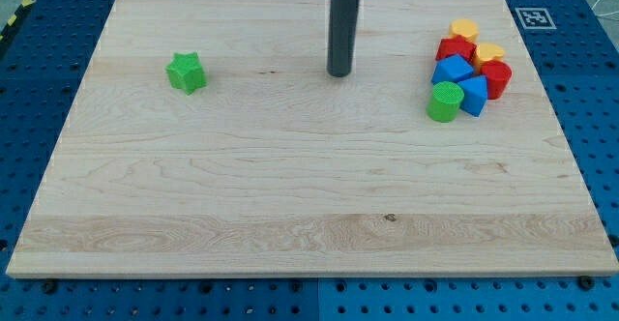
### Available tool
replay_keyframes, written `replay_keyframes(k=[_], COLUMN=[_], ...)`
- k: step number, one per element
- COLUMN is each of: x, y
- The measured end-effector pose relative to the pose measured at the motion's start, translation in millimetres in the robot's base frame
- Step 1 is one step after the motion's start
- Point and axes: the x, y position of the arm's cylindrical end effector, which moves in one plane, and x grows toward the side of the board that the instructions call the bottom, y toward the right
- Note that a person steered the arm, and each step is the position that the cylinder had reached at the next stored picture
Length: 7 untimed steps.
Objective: Nudge the green star down a bit
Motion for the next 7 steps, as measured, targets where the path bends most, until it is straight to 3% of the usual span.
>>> replay_keyframes(k=[4,7], x=[-35.0,-9.3], y=[-147.3,-199.2])
